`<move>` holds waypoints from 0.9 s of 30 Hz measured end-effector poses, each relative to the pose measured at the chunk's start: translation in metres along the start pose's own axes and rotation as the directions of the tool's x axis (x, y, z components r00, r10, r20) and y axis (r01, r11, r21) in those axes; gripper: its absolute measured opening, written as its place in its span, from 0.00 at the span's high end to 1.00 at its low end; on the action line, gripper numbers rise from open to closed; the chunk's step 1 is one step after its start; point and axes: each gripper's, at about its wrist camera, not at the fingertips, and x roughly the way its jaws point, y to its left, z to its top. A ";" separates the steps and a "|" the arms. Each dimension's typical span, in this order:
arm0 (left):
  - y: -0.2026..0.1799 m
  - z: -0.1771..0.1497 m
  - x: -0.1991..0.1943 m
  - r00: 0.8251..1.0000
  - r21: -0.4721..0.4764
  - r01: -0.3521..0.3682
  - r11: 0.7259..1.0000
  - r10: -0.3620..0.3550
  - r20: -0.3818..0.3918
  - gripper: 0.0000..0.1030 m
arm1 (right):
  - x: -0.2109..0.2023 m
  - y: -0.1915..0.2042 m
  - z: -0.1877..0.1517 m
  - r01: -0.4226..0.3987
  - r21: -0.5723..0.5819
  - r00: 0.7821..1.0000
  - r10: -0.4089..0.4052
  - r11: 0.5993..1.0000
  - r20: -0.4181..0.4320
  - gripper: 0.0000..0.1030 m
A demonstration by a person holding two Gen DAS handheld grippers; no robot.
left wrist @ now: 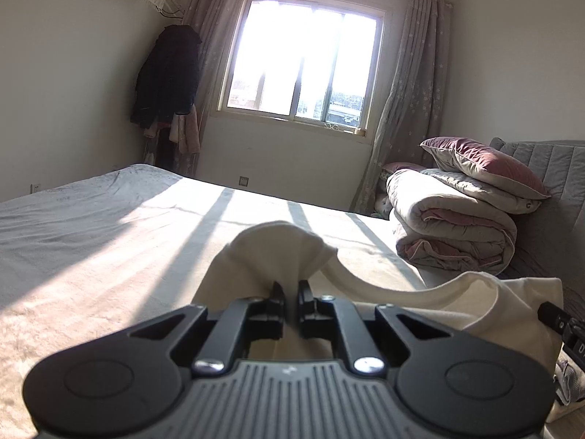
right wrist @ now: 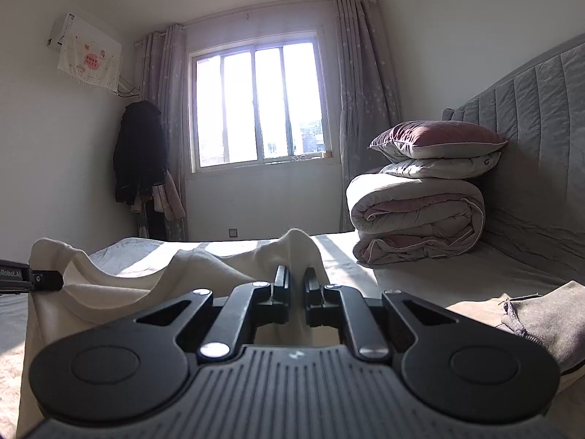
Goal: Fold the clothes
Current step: 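Lower the sweatshirt flat onto the bed and open both tools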
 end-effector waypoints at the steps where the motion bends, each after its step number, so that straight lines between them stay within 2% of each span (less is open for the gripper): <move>1: -0.002 -0.003 0.011 1.000 0.003 -0.008 1.000 0.008 -0.005 0.93 | 0.010 0.001 -0.006 0.010 -0.014 1.000 -0.010 1.000 -0.007 0.90; 5: -0.013 -0.020 0.055 0.999 0.054 -0.045 0.998 0.046 -0.023 0.93 | 0.043 0.004 -0.032 0.037 -0.082 0.999 -0.040 0.996 -0.034 0.90; 10: -0.008 -0.045 0.100 0.991 0.044 -0.077 0.996 0.081 -0.111 0.93 | 0.073 0.005 -0.066 0.045 -0.116 0.994 -0.057 0.992 -0.097 0.90; 15: -0.004 -0.067 0.123 0.984 0.059 -0.088 0.994 0.096 -0.148 0.92 | 0.090 0.005 -0.088 0.014 -0.143 0.988 -0.036 0.990 -0.151 0.89; 18: -0.005 -0.074 0.131 0.980 0.078 -0.075 0.994 0.088 -0.177 0.86 | 0.097 0.006 -0.092 -0.003 -0.151 0.982 -0.025 0.989 -0.186 0.88; 20: -0.003 -0.074 0.131 0.976 0.078 -0.066 0.995 0.080 -0.204 0.81 | 0.098 0.005 -0.090 -0.025 -0.135 0.978 -0.005 0.990 -0.210 0.83; 21: -0.003 -0.074 0.131 0.973 0.078 -0.061 0.995 0.077 -0.217 0.71 | 0.097 0.004 -0.088 -0.041 -0.126 0.974 0.011 0.991 -0.226 0.81; 22: -0.001 -0.072 0.129 0.972 0.077 -0.056 0.995 0.073 -0.224 0.63 | 0.096 0.003 -0.087 -0.056 -0.119 0.970 0.026 0.991 -0.242 0.75; 23: 0.001 -0.071 0.126 0.971 0.077 -0.052 0.996 0.068 -0.229 0.61 | 0.094 0.003 -0.085 -0.071 -0.119 0.966 0.039 0.990 -0.257 0.70; 24: 0.004 -0.070 0.123 0.967 0.081 -0.046 0.996 0.065 -0.245 0.59 | 0.092 0.002 -0.084 -0.086 -0.117 0.961 0.051 0.989 -0.271 0.61; 27: 0.010 -0.066 0.115 0.950 0.097 -0.035 0.995 0.063 -0.305 0.51 | 0.083 0.001 -0.083 -0.130 -0.147 0.944 0.077 0.981 -0.321 0.57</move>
